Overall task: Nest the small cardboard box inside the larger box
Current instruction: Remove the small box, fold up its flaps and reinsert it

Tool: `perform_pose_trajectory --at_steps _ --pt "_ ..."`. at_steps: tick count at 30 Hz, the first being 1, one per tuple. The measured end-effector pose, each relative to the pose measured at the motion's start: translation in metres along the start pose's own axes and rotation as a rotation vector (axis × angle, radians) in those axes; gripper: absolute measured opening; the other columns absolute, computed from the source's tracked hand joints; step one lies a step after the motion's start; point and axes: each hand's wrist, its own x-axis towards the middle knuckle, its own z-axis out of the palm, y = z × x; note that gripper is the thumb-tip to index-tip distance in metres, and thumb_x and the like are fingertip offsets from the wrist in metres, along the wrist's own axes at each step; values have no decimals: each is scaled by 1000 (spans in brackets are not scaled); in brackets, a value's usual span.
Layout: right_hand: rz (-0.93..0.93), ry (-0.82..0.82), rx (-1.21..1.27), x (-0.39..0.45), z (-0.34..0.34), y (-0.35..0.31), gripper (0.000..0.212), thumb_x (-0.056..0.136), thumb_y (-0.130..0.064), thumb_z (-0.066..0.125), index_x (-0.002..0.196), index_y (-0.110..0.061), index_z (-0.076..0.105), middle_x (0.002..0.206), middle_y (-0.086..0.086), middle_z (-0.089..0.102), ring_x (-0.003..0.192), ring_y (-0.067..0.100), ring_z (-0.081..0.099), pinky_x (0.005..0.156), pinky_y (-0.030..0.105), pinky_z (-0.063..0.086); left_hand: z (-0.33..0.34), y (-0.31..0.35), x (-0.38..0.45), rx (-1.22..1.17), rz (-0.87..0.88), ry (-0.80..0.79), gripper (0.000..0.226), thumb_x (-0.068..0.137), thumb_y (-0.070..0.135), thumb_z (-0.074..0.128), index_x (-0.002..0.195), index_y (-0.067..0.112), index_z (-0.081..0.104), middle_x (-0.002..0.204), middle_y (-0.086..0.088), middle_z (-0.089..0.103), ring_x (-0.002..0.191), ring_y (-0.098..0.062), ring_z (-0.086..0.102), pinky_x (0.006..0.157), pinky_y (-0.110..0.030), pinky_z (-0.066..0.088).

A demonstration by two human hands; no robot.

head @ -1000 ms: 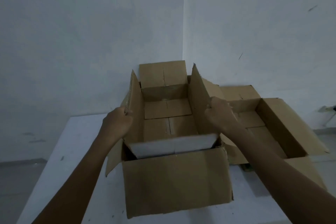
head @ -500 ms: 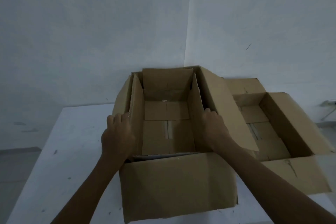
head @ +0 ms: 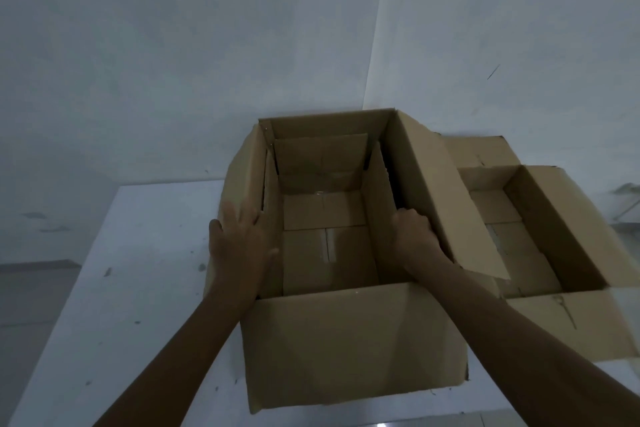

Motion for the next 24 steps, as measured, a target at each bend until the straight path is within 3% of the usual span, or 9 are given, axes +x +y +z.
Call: perform_pose_trajectory --at_steps 4,8,10,13,17,21,24 --pt "-90 47 41 -12 -9 0 12 92 -6 47 86 -8 57 89 11 63 83 29 63 66 41 57 -10 -5 -2 -103 27 -6 53 73 51 76 113 16 69 120 -16 57 104 -40 51 72 -43 50" --pt "-333 299 -38 -37 -26 17 15 94 -15 42 79 -15 45 64 0 43 66 25 48 53 33 39 -40 12 -24 -175 -2 38 55 84 39 65 136 26 57 132 -14 57 119 -37 50 89 -48 49" --pt "-447 440 -93 -55 -34 35 14 91 -14 46 79 -12 52 67 4 54 70 28 52 53 33 37 -62 34 -45 -280 -8 96 54 86 38 59 140 29 53 136 -8 57 124 -31 50 94 -45 46" --pt "-525 563 -74 -82 -36 75 19 90 -17 48 76 -10 59 73 11 65 76 30 59 54 33 42 -92 82 -83 -366 27 179 46 87 38 56 132 31 58 125 2 63 112 -23 55 81 -38 46" --pt "-527 546 -85 -117 -23 143 24 91 -24 41 83 -11 60 80 10 67 79 30 61 62 38 53 -125 161 -136 -383 43 213 40 90 42 50 128 32 58 115 4 64 103 -22 54 72 -37 45" --pt "-495 540 -29 -155 -2 224 16 89 -20 50 82 -10 62 76 11 68 78 32 63 59 36 48 -142 243 -185 -444 83 201 38 85 40 56 119 26 66 105 -1 69 92 -25 58 68 -36 48" --pt "-417 489 32 -180 16 280 22 92 -26 47 92 -11 63 85 10 68 85 30 62 63 34 46 -140 294 -213 -476 103 123 38 85 40 51 119 28 63 104 3 66 94 -21 55 70 -35 49"
